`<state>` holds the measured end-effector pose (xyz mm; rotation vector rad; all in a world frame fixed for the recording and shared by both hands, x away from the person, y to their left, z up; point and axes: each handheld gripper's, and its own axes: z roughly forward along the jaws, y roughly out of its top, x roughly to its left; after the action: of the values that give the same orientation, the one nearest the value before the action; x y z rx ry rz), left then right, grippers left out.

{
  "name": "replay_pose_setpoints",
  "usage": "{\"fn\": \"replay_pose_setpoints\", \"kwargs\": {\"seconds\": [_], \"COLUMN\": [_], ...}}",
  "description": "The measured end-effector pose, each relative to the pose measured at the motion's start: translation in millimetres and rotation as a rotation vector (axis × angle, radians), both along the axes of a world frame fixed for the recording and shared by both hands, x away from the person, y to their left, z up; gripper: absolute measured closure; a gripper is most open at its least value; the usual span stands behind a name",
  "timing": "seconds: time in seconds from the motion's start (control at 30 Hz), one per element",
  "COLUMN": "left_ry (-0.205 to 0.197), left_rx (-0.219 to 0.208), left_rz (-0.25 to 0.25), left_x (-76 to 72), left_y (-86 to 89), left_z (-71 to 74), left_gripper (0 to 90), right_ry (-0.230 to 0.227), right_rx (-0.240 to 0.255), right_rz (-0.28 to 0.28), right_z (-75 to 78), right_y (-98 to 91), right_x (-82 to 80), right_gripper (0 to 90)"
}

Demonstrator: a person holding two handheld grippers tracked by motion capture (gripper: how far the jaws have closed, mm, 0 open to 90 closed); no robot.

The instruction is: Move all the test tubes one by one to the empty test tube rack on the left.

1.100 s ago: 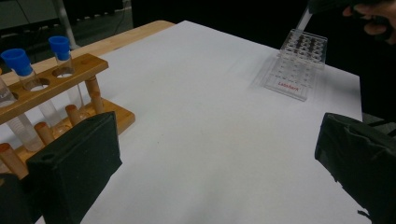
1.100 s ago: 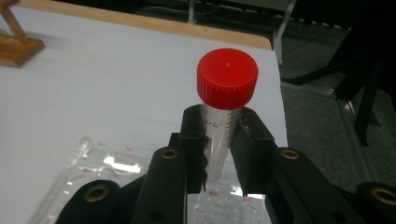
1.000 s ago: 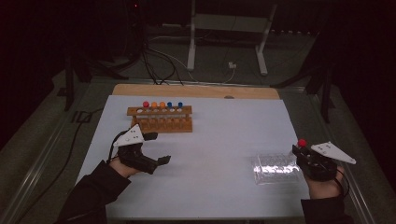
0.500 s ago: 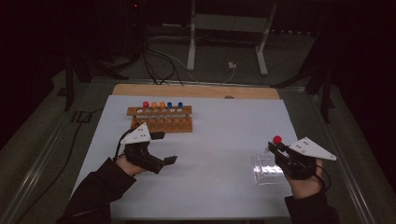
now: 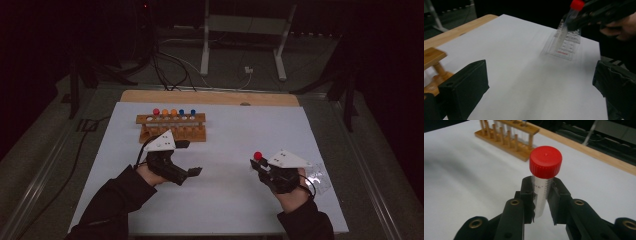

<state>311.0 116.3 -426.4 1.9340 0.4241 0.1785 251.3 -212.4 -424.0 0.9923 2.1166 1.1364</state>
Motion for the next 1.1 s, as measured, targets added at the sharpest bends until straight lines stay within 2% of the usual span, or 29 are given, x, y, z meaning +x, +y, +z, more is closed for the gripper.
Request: {"fn": "replay_pose_setpoints", "kwargs": {"seconds": [0.27,0.63,0.83,1.1], "left_ry": [-0.021,-0.032,-0.043,-0.046], "left_rx": [0.006,-0.027,-0.033,-0.011], "left_rz": [-0.042,-0.115,-0.145,-0.174], "left_x": [0.3,-0.8,-1.7,-1.1], "left_y": [-20.8,-47.3,-61.5,-77.3], "left_z": [7.4,15.0,16.4,7.9], "left_gripper": [1.5,6.6,16.8,38.6], "right_ry": [0.019,0.044,0.049,0.052], "right_rx": [-0.012,-0.013,-0.018,-0.014], "right_rz": [0.058,0.106,0.135,0.146], "right_z": [-7.2,-15.9,-19.2,-19.7], "right_y": [19.0,34.7,41.6,44.9], "right_x": [2.1,0.4,-0.8,-1.3], "right_gripper": [74.5,74.5,74.5,74.5]}}
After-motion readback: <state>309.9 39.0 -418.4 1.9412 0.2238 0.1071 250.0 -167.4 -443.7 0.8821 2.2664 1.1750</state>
